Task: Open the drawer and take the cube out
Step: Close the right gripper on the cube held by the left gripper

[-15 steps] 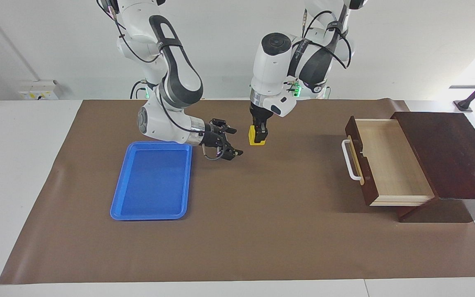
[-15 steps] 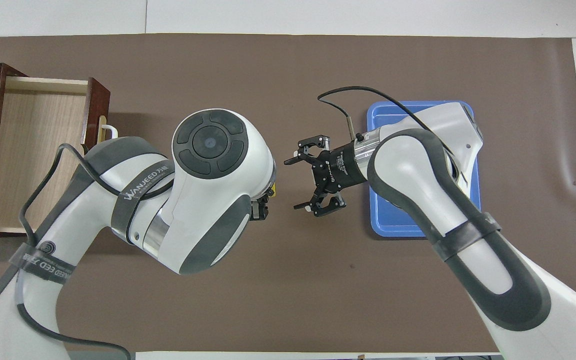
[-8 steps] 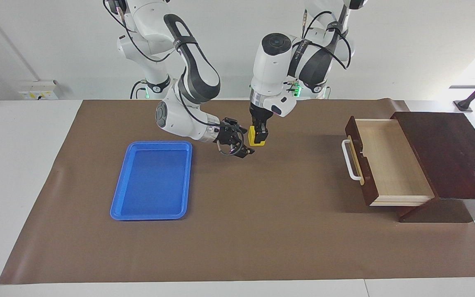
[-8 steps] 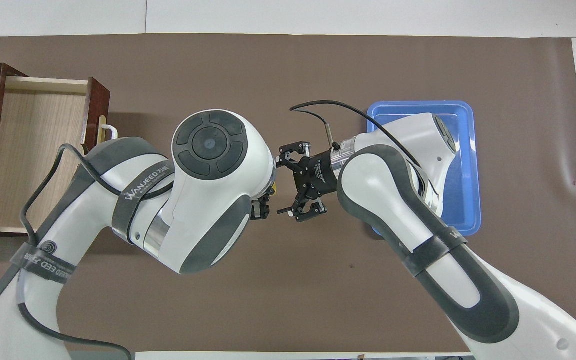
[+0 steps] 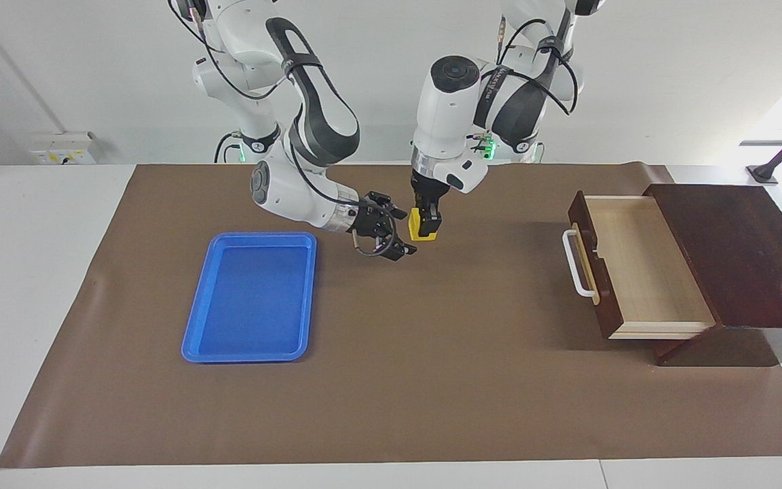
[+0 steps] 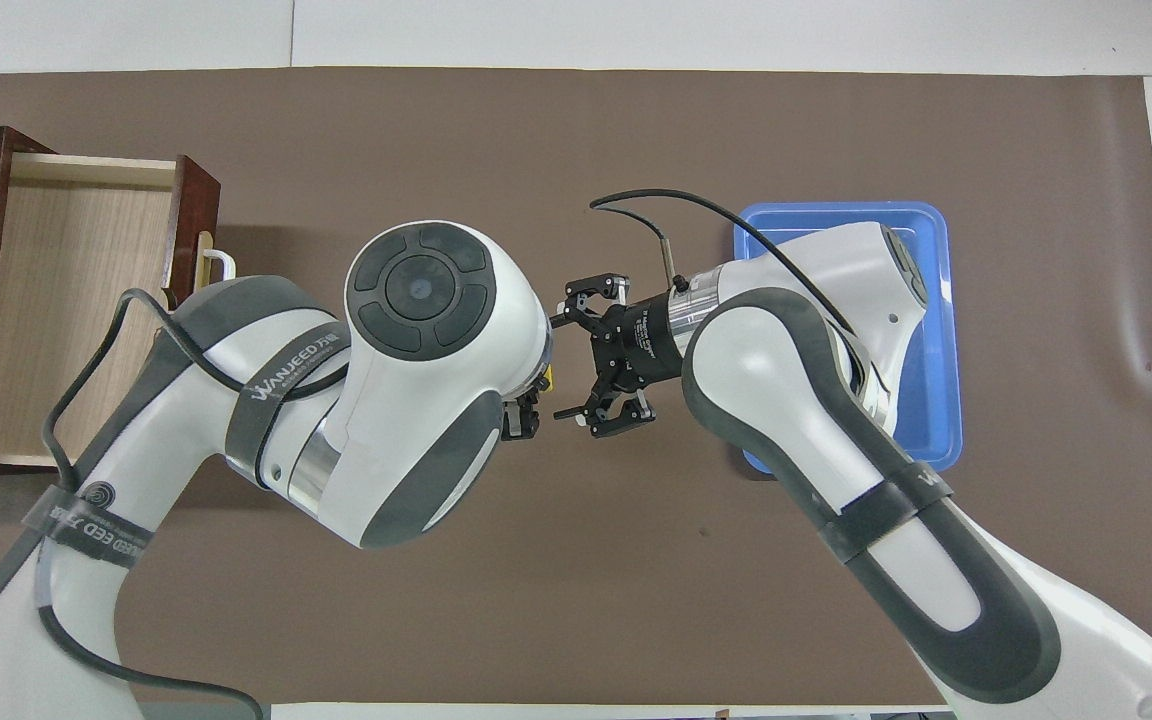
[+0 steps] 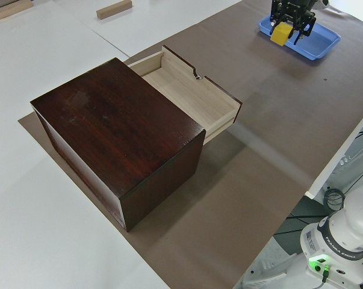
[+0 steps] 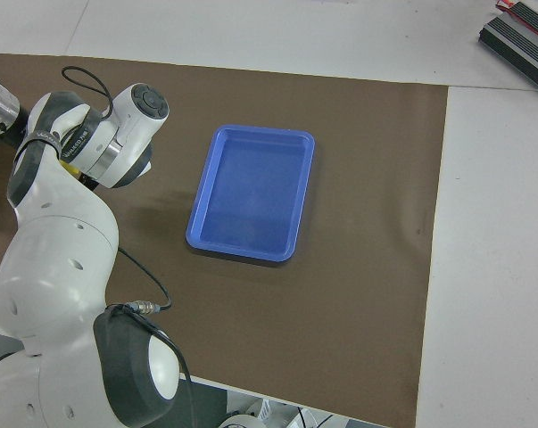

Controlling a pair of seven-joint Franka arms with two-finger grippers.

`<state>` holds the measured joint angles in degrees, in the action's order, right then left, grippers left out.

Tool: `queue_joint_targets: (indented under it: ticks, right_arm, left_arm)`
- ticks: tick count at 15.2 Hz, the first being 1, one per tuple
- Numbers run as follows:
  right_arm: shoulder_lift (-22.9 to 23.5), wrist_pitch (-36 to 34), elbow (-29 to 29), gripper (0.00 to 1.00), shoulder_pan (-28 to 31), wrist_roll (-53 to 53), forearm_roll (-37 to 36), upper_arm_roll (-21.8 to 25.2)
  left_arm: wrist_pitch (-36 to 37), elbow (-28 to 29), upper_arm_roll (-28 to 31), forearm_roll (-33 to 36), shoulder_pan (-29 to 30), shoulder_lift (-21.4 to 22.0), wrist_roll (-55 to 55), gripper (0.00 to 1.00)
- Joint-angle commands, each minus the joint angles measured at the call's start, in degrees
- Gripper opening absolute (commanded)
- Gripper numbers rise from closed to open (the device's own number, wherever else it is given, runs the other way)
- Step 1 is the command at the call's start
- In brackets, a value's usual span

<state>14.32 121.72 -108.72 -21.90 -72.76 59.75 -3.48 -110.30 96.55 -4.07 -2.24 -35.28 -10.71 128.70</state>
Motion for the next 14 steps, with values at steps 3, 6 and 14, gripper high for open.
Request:
queue_joint_targets:
  ticks: [3,6,14]
  right_arm:
    - [-4.2,1.4,-3.9,1.00,0.2,-0.8,3.4,-0.5]
    - [-5.3,3.9,-6.1,1.00,-1.7,-0.3,3.4,-0.5]
    - [-5.9,8.3,-8.7,1.00,-3.8,1.9,6.3,-0.6]
  left_arm:
    - [-1.1,2.1,0.5,0.9,-0.8,1.2,0.9,0.00]
    - [-1.1,2.2,0.5,0.9,-1.1,1.3,0.9,0.00]
    - [-1.0,2.2,0.5,0.9,-1.0,1.3,0.9,0.00]
